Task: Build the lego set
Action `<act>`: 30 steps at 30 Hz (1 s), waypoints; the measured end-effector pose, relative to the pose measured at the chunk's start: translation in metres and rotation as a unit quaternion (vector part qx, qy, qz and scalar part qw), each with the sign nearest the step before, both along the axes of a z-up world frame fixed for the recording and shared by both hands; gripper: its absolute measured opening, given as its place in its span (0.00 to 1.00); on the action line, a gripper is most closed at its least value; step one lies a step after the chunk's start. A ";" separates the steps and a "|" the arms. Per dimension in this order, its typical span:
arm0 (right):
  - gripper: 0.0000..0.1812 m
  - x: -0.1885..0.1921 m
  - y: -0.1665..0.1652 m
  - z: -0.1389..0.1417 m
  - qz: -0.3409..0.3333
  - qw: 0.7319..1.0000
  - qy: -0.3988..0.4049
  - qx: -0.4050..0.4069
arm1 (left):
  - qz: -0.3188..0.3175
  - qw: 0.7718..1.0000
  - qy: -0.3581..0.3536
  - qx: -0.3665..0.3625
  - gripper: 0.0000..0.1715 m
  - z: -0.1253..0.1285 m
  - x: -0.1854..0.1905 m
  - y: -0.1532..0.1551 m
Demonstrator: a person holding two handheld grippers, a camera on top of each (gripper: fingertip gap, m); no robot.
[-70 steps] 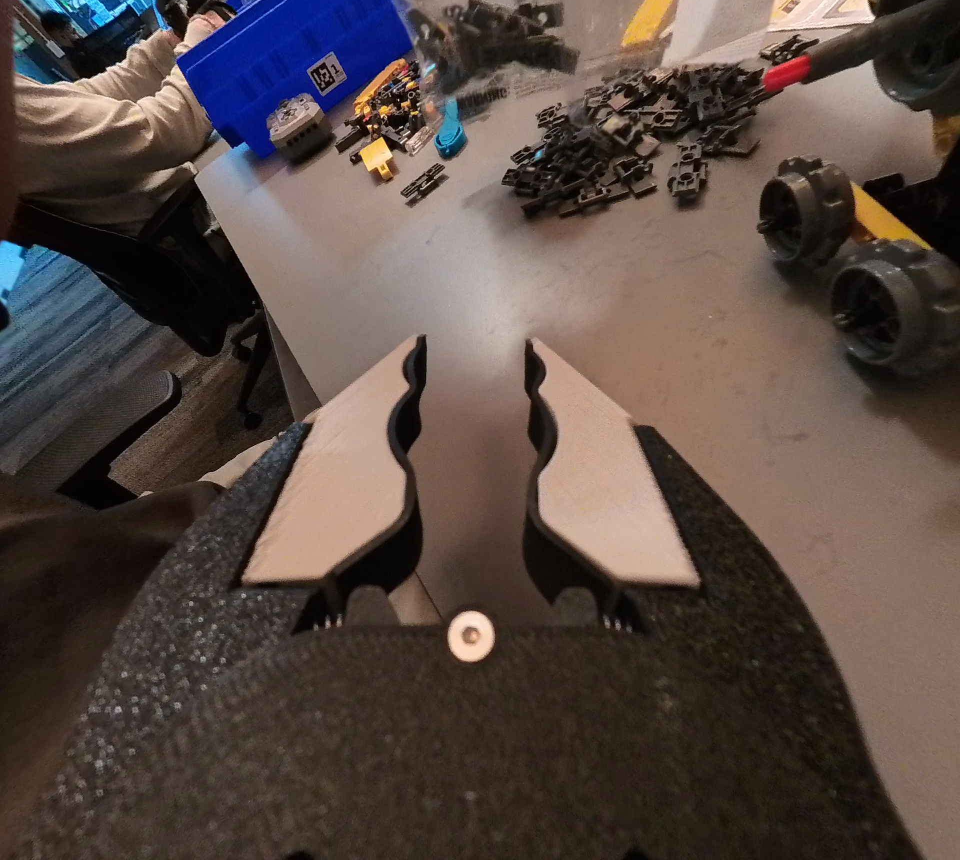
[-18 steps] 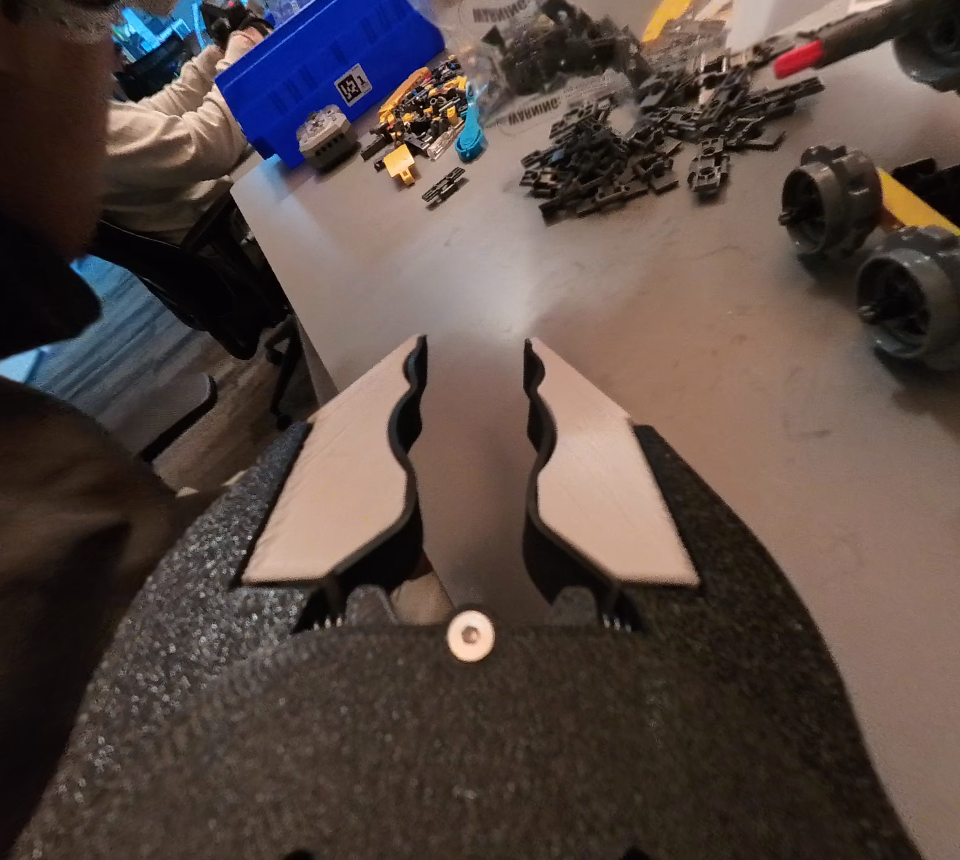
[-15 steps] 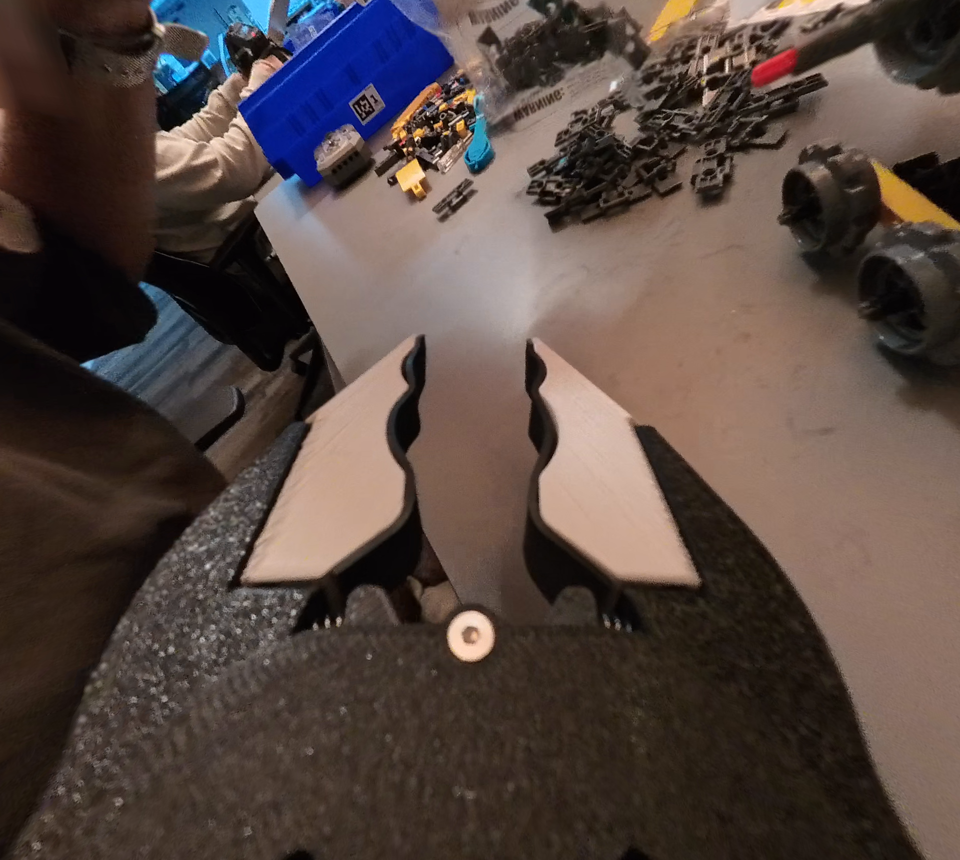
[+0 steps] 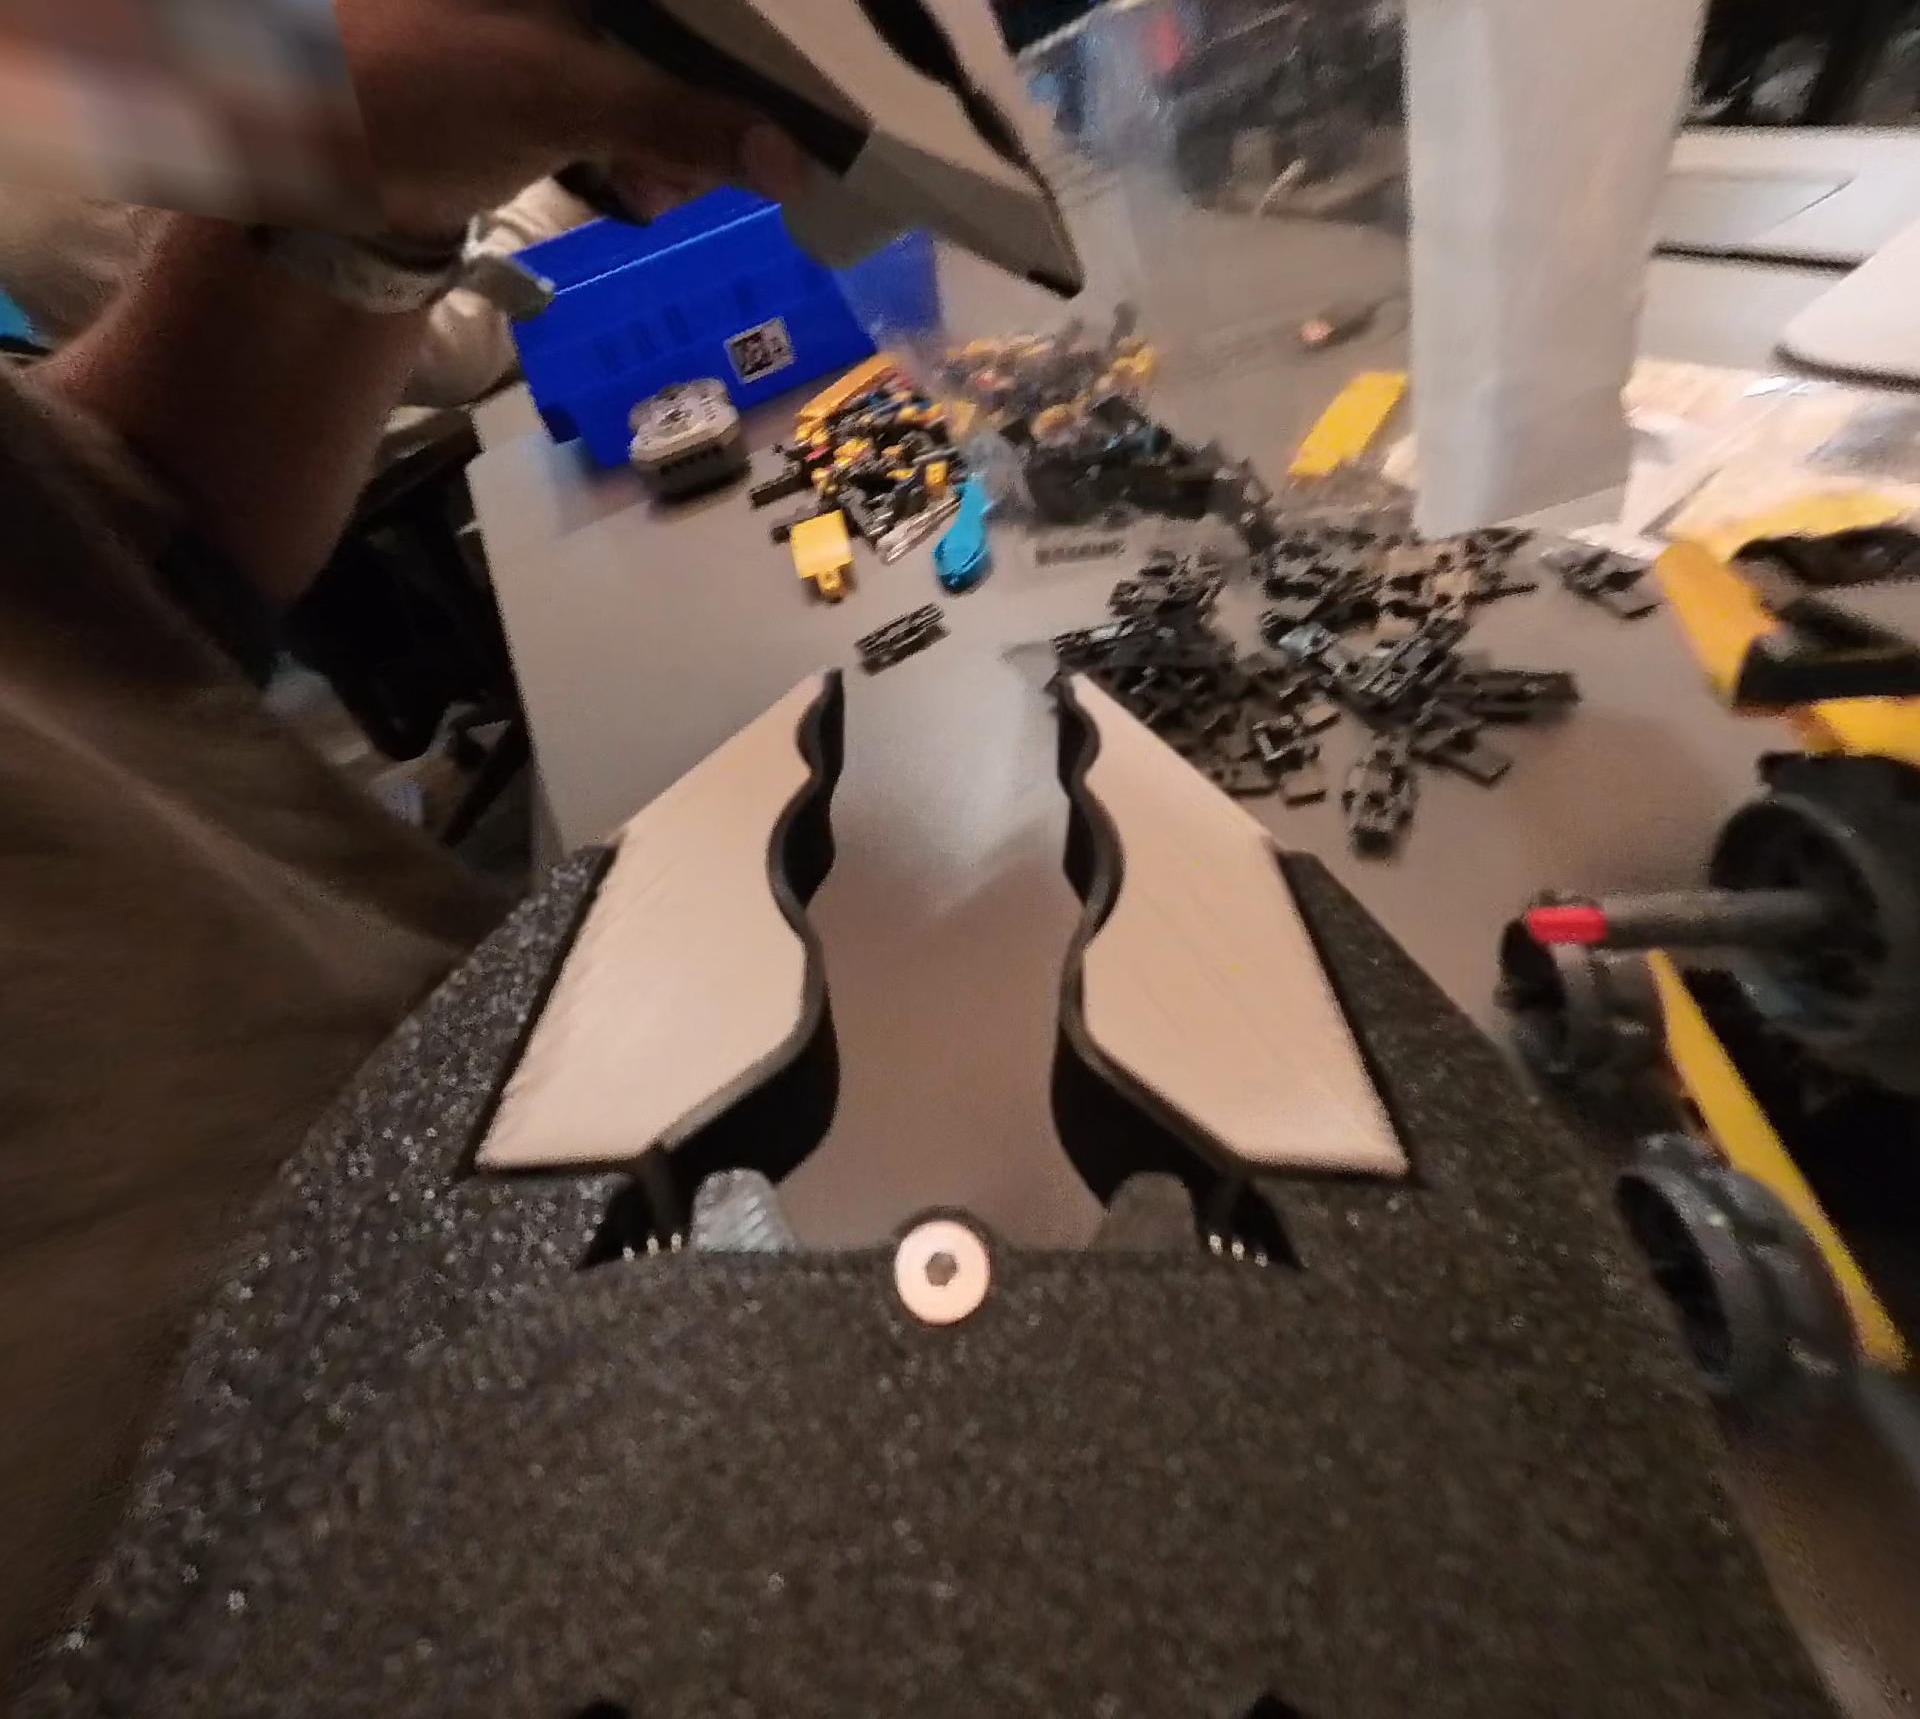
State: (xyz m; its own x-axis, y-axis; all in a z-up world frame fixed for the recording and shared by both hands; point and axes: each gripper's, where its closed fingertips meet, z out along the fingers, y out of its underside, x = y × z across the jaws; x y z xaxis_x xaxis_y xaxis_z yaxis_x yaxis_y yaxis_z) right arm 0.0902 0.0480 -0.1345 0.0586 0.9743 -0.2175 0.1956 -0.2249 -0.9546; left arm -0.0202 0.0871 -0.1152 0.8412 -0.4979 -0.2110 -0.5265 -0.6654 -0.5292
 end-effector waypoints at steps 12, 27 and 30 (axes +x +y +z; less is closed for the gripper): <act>0.40 -0.053 0.009 -0.008 -0.033 0.993 -0.036 0.104 | 0.023 0.980 -0.193 0.045 0.00 0.015 0.003 -0.005; 0.32 -0.077 0.030 -0.013 0.006 0.997 -0.039 0.063 | 0.005 0.979 -0.202 0.035 0.00 0.016 0.020 -0.010; 0.23 -0.073 0.037 -0.014 -0.008 0.997 -0.037 0.067 | -0.005 0.979 -0.202 0.030 0.00 0.018 0.026 -0.011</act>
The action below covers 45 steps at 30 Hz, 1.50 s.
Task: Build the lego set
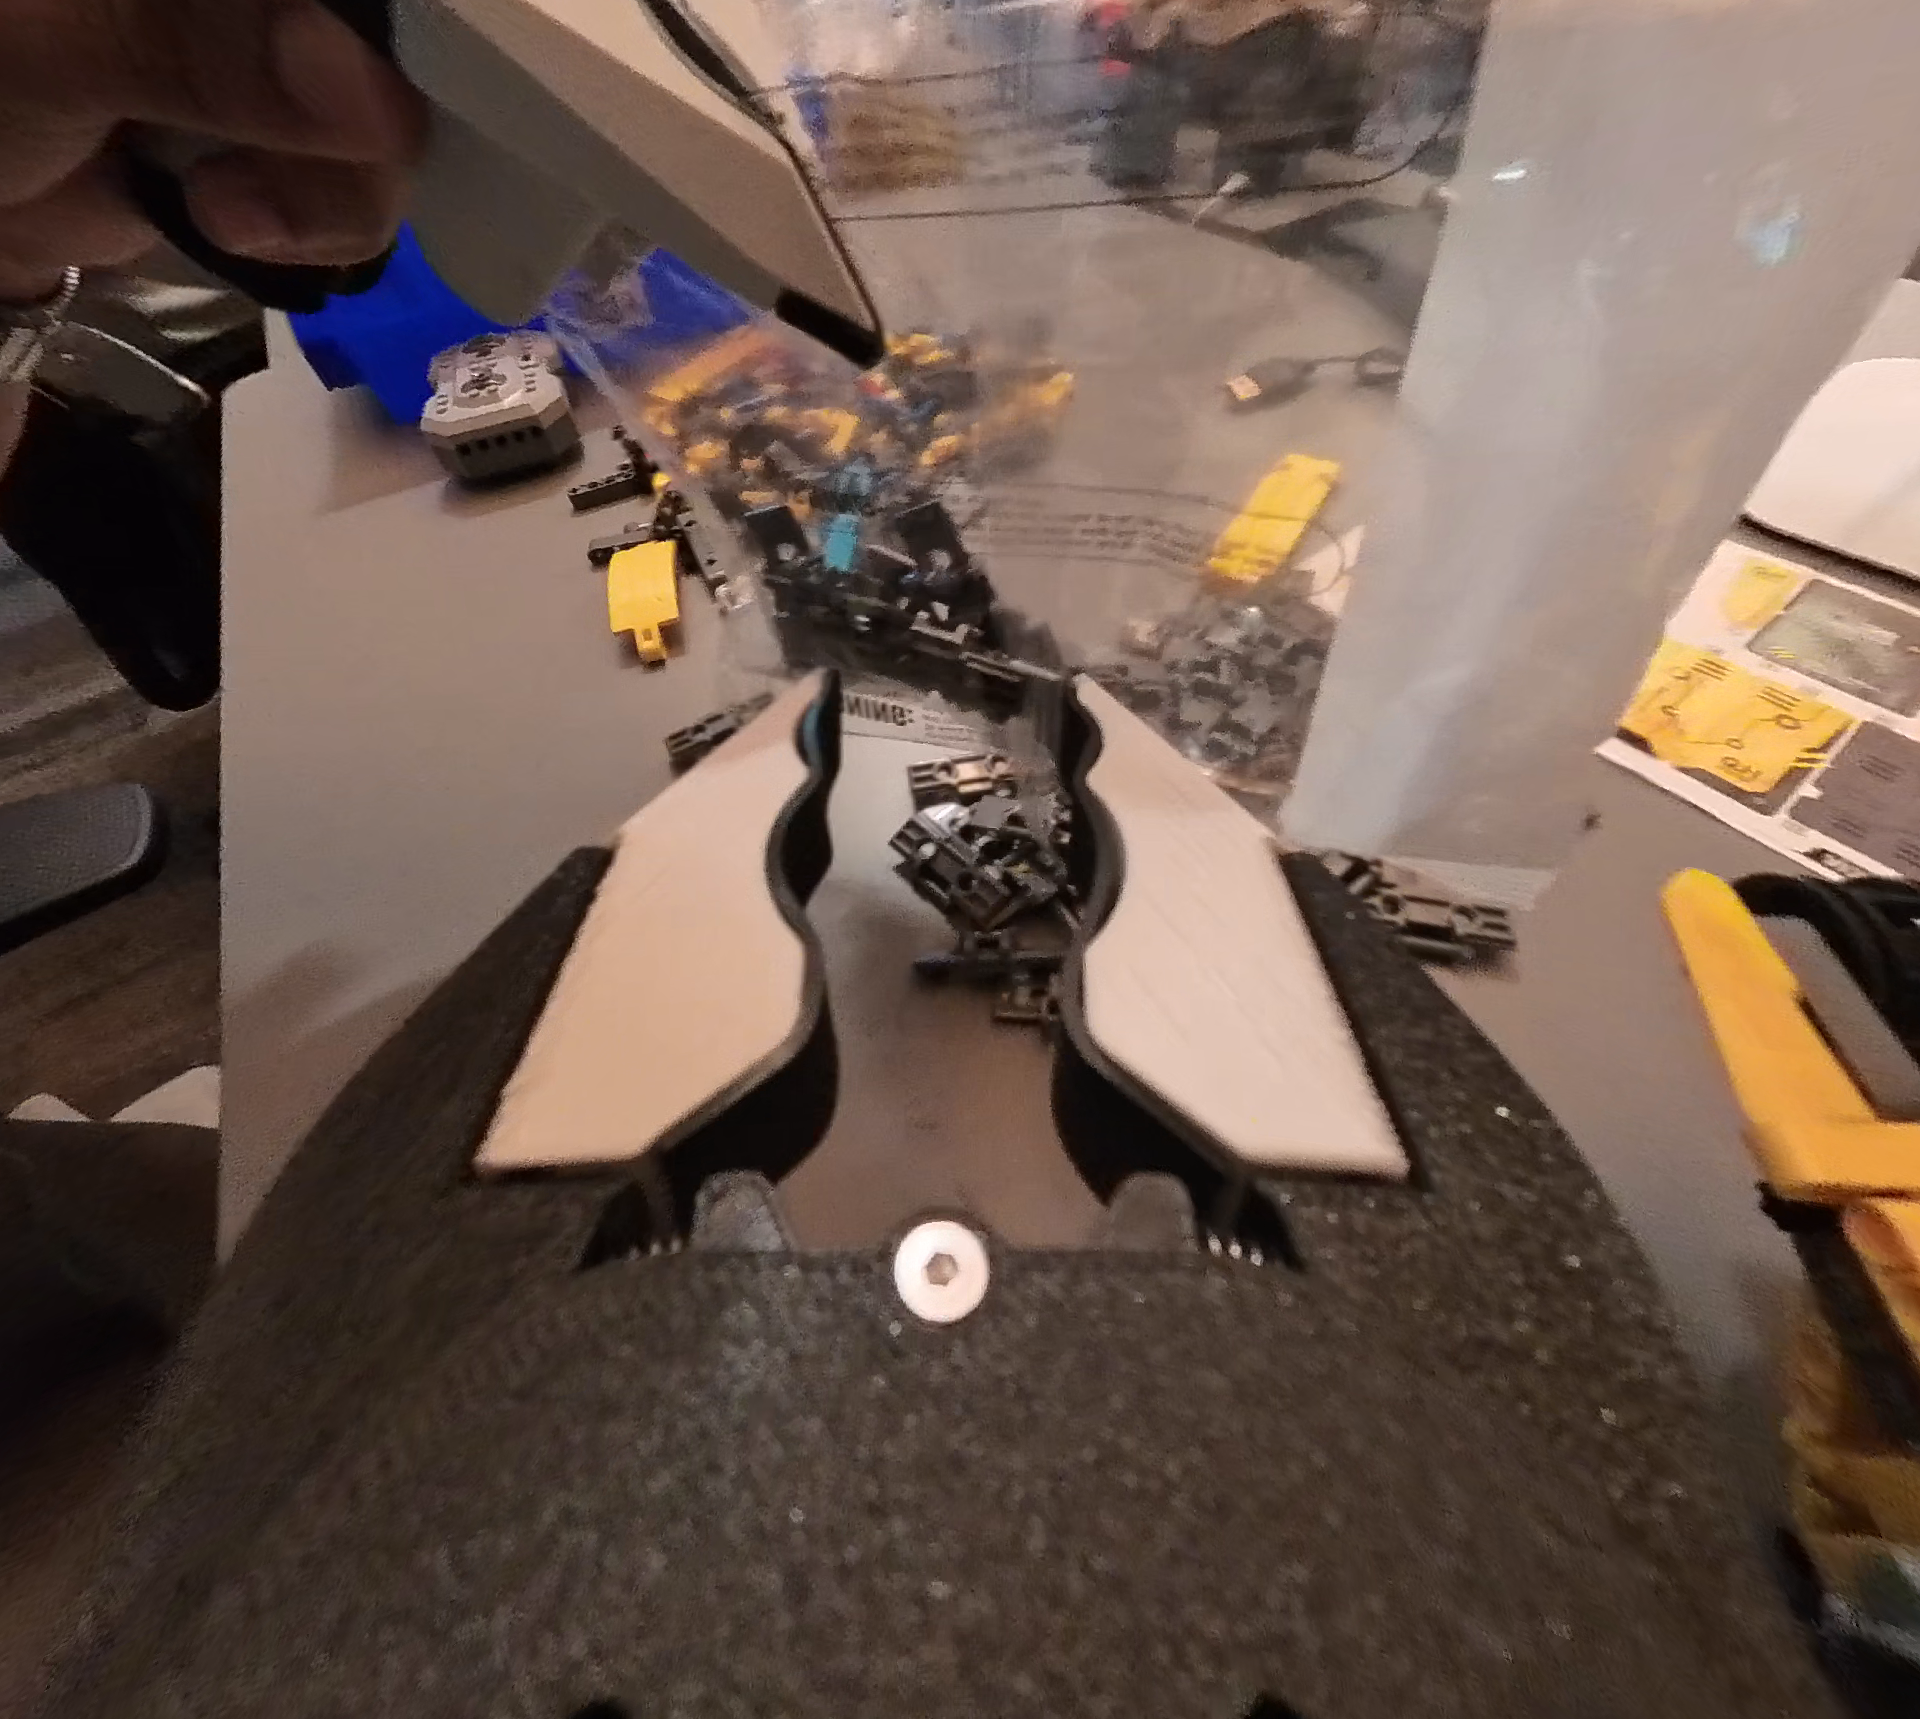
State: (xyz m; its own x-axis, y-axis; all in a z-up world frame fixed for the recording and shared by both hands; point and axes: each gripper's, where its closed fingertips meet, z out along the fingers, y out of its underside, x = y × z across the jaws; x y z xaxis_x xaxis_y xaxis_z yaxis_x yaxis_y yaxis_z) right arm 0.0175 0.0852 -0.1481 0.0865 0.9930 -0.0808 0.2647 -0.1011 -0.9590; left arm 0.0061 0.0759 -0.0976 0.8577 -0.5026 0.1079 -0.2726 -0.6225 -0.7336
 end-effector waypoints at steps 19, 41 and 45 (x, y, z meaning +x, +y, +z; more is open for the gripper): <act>0.00 0.019 0.026 0.016 -0.095 0.995 0.037 0.019 | 0.016 1.000 0.011 -0.021 0.00 -0.008 -0.006 -0.009; 0.00 0.016 0.032 -0.021 -0.124 0.987 -0.073 0.067 | 0.008 0.998 0.057 0.004 0.33 -0.029 0.017 0.004; 0.00 0.019 0.036 -0.020 -0.131 0.987 -0.068 0.062 | 0.066 0.998 0.005 0.024 0.38 -0.036 -0.003 -0.023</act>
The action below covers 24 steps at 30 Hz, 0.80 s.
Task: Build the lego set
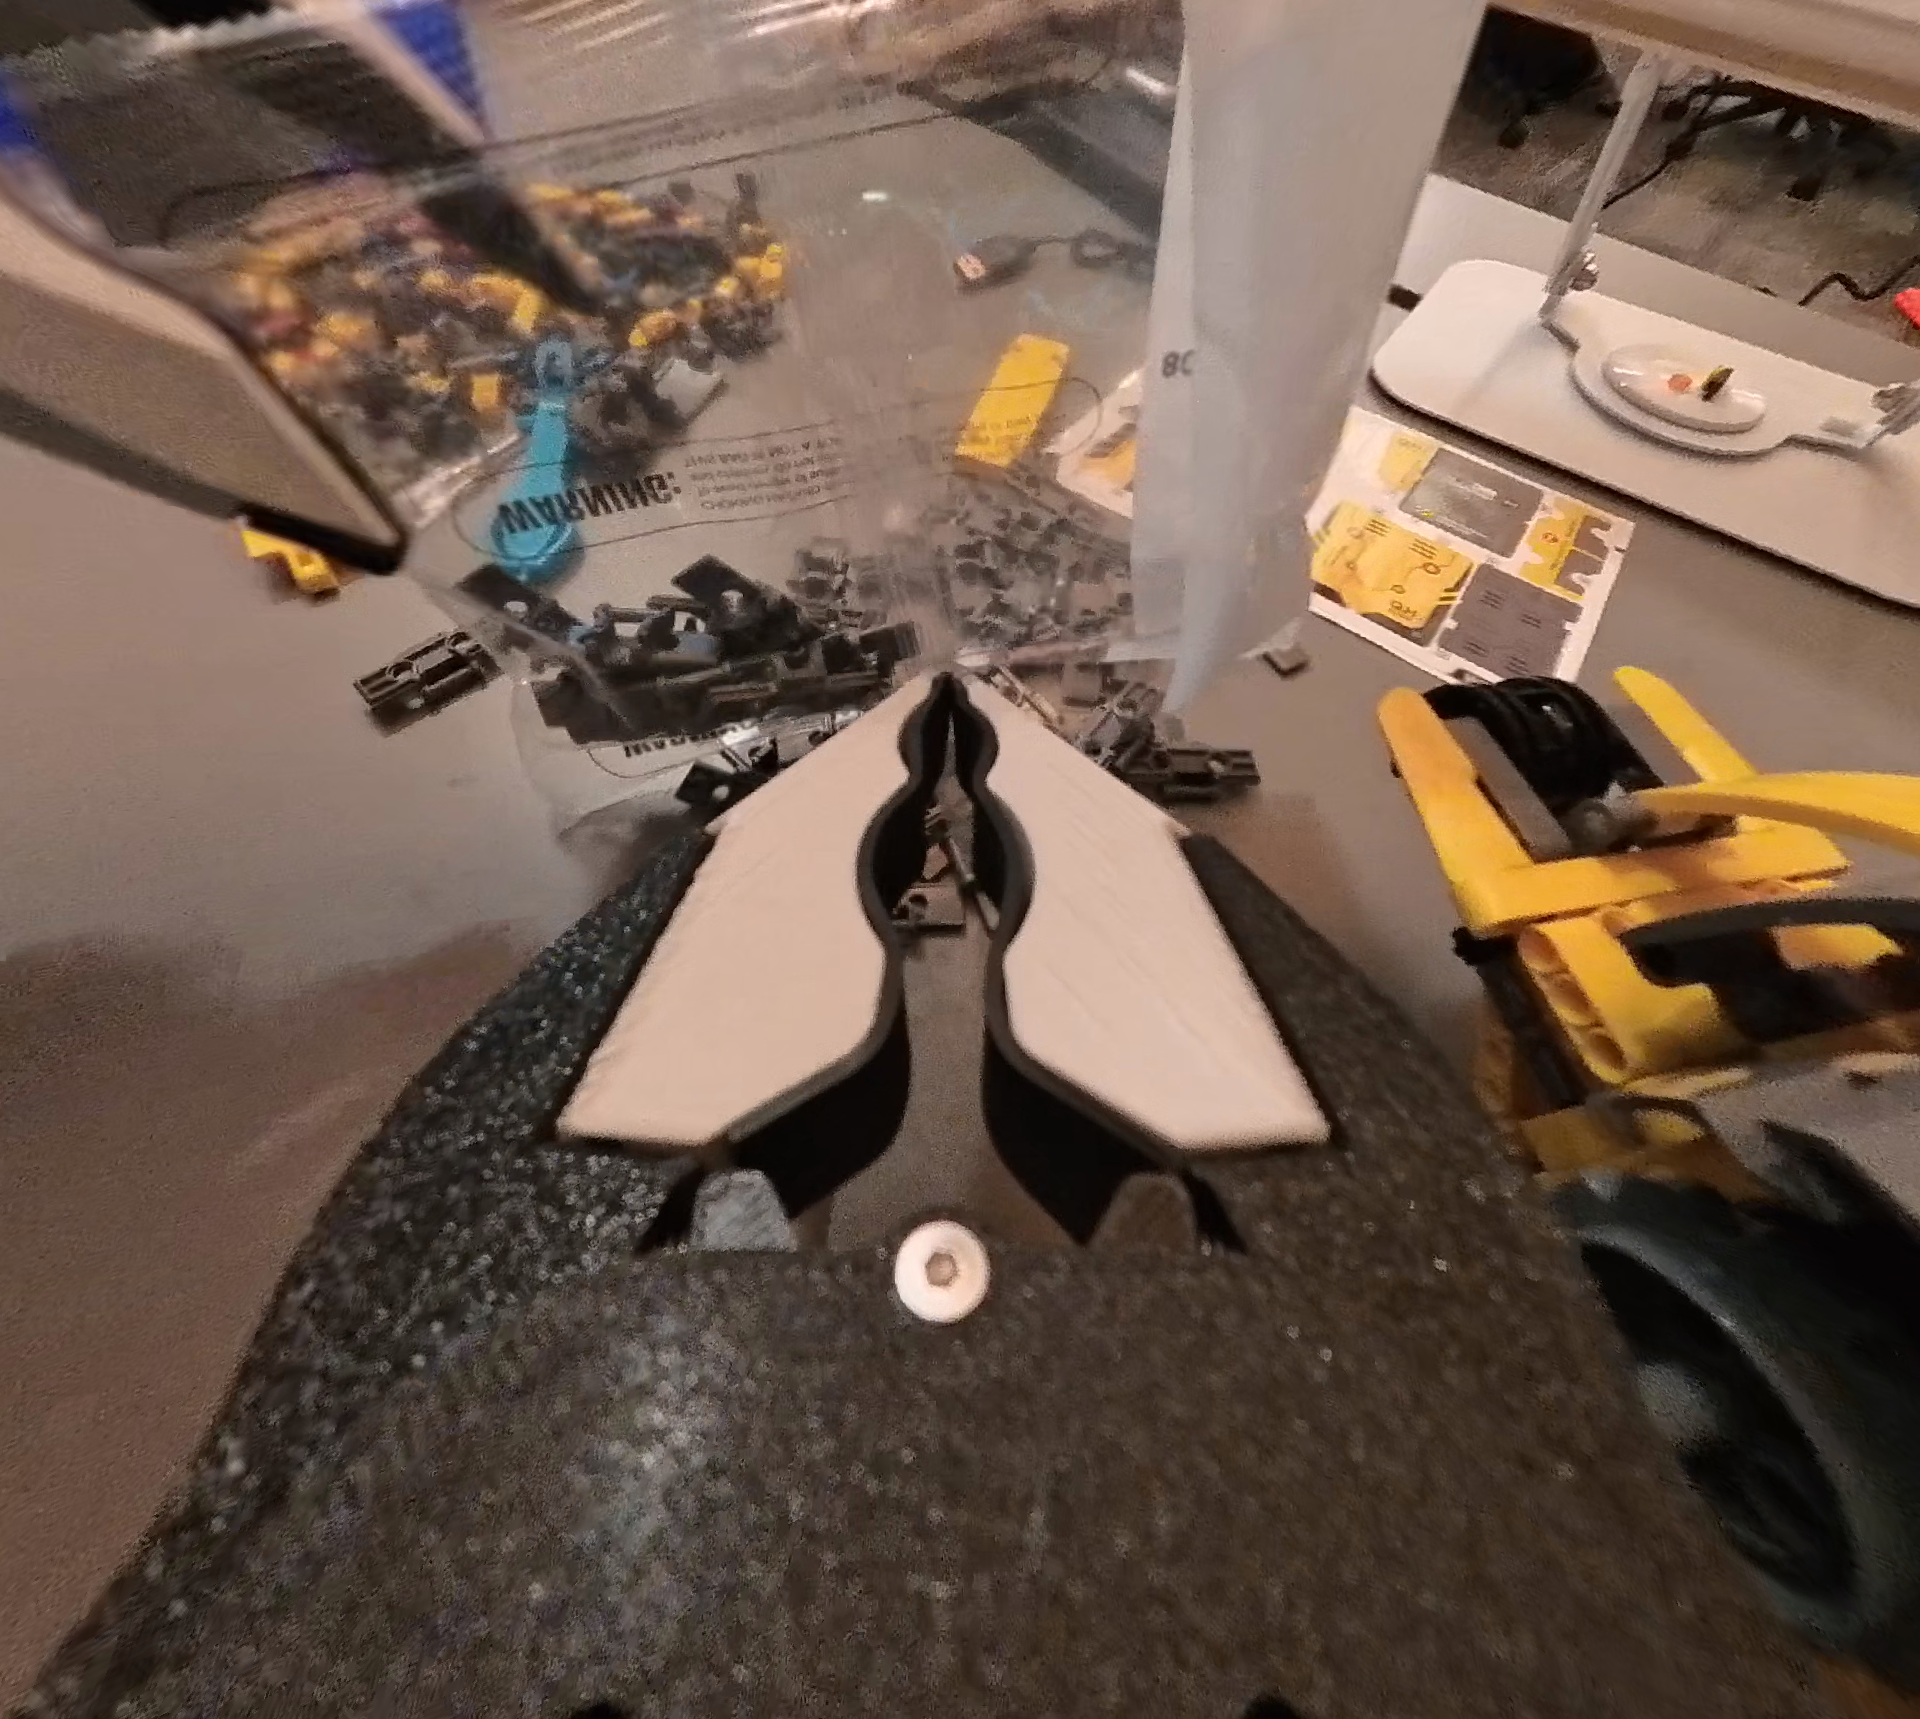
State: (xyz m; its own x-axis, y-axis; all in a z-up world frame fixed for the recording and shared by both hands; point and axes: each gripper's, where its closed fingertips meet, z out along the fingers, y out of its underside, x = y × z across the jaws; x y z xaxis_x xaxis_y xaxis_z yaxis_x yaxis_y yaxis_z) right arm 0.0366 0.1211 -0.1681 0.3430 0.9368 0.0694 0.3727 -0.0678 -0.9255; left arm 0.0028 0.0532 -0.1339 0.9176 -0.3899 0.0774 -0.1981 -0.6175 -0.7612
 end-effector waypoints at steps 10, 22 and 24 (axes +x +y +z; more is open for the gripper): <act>0.00 -0.002 -0.001 -0.002 -0.005 1.000 -0.014 0.025 | 0.062 0.996 0.018 0.067 0.01 -0.026 -0.020 -0.003; 0.00 0.001 0.000 0.003 -0.003 0.999 -0.002 0.043 | 0.060 0.986 0.043 0.148 0.00 0.023 -0.023 0.012; 0.00 0.001 -0.001 0.004 0.000 0.999 0.001 0.040 | 0.055 0.985 0.045 0.157 0.00 0.033 -0.021 0.016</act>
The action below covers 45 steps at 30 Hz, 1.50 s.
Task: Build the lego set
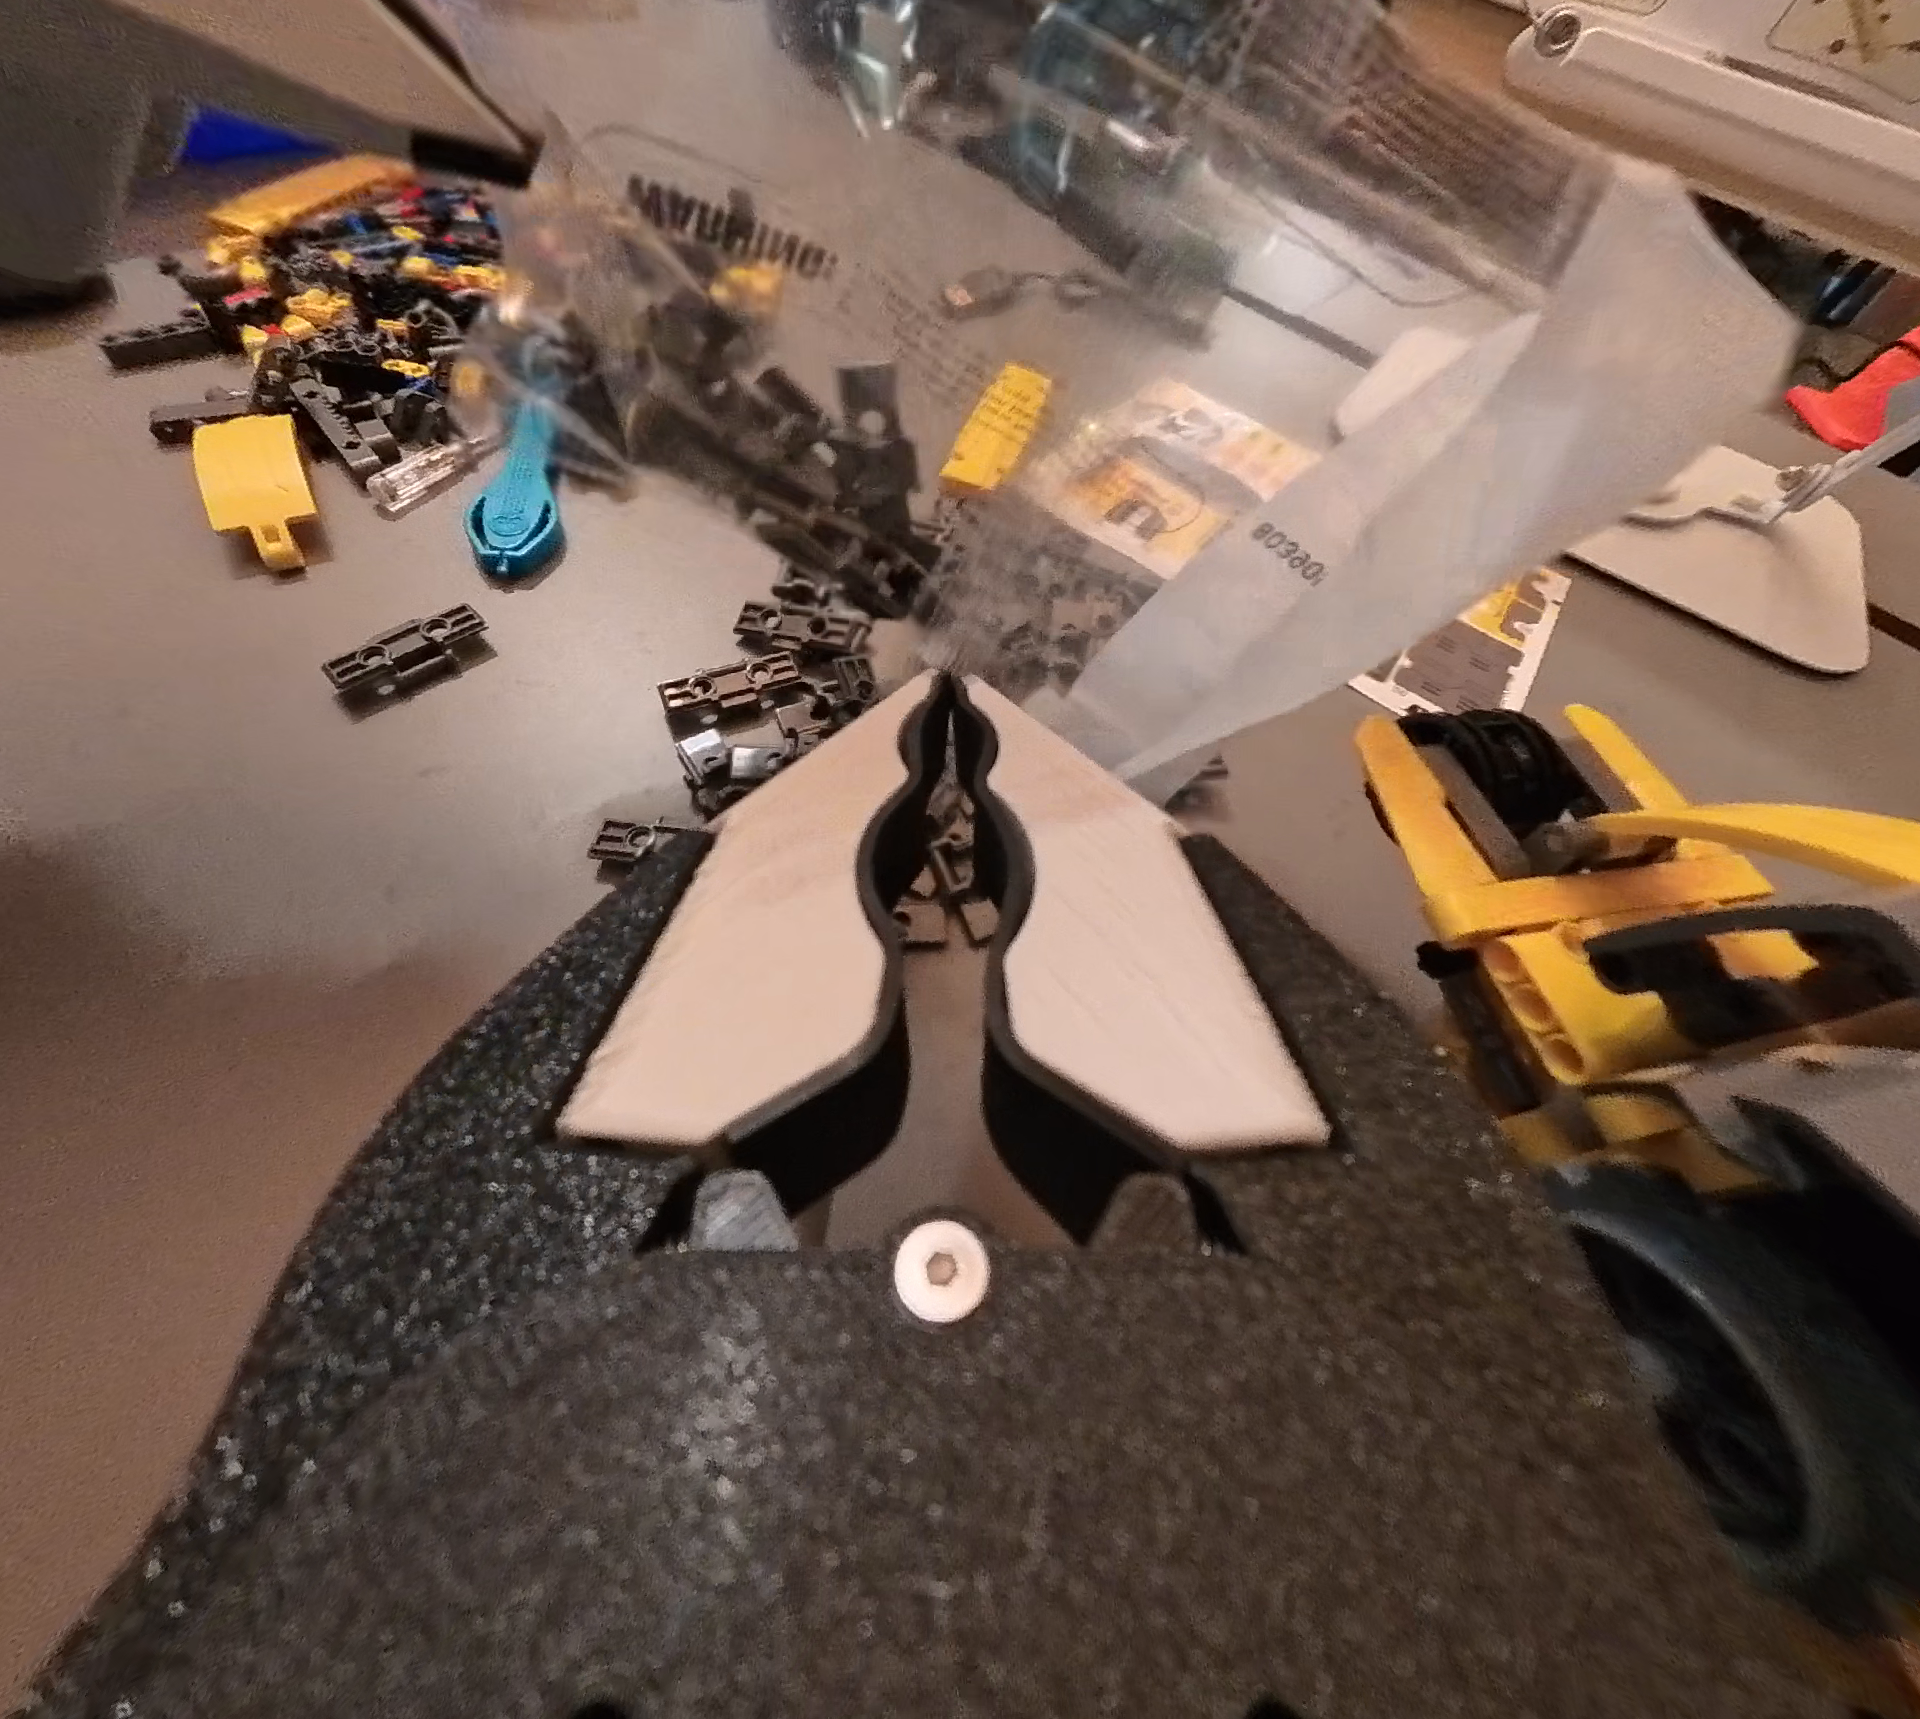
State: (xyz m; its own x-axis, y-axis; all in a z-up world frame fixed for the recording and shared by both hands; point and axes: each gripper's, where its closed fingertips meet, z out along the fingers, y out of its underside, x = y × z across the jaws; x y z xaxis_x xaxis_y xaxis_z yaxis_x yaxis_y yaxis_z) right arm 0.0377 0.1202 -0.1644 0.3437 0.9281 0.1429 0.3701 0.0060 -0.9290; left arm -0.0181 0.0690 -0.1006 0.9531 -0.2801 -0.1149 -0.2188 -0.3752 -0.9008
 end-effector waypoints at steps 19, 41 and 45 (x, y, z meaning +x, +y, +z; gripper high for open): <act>0.00 0.003 0.005 -0.005 -0.008 1.000 -0.010 -0.011 | -0.013 1.000 -0.003 -0.011 0.00 -0.003 -0.002 0.011; 0.00 0.010 0.004 0.037 -0.034 0.994 0.074 0.066 | 0.022 0.993 -0.011 0.117 0.00 0.019 -0.013 -0.008; 0.03 0.003 -0.005 0.038 -0.008 0.995 0.087 0.049 | 0.044 0.989 -0.015 0.140 0.00 0.029 -0.025 -0.014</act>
State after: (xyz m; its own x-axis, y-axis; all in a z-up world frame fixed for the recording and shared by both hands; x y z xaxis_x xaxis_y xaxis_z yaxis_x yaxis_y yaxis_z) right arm 0.0411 0.1154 -0.1265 0.3863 0.9066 0.1697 0.2036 0.0956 -0.9744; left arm -0.0434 0.0546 -0.0716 0.9766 -0.1565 -0.1477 -0.1682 -0.1267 -0.9776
